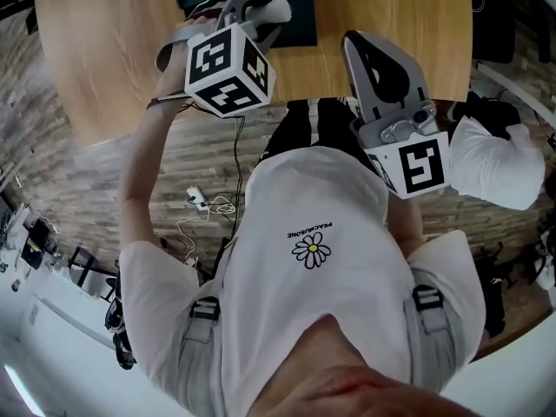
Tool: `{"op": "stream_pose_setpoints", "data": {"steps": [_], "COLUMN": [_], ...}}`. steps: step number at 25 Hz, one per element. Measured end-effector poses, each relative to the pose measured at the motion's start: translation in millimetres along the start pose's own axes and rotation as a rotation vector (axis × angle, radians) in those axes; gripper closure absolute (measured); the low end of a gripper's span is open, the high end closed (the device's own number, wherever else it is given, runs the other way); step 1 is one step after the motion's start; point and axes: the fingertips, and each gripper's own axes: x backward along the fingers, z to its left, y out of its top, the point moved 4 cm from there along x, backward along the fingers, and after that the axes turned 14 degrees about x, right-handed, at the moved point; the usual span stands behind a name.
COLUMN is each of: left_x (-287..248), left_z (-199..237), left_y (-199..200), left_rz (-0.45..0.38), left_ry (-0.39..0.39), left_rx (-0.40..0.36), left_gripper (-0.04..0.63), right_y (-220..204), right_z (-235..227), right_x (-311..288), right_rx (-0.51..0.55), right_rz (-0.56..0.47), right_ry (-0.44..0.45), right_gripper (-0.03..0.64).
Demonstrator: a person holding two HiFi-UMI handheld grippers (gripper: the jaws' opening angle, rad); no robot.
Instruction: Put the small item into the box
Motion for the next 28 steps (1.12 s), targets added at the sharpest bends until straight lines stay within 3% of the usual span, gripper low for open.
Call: {"op": "stream_pose_setpoints", "data": {"steps": [8,16,28], "left_x": [-43,-62,-84], "left_z": [-14,-22,-12], "left_y": [-20,-44,-55], "left_rz": [0.128,0.222,0.279], "left_ry": [-0.11,-0.173,-0.199], "left_rx": [-0.065,-0.089,-0.099], "left_gripper": [0.411,0.411,0.405], "right_y": [-14,-33,-42], "right_z": [10,12,6], "right_x": [0,-4,-15], "right_rx": [-0.085,-0.04,0.005], "right_rz": [0.034,0.108,0.137], "right_ry": [0.033,0.044,0.041], "right_gripper": [0.611,0.611,0.611]}}
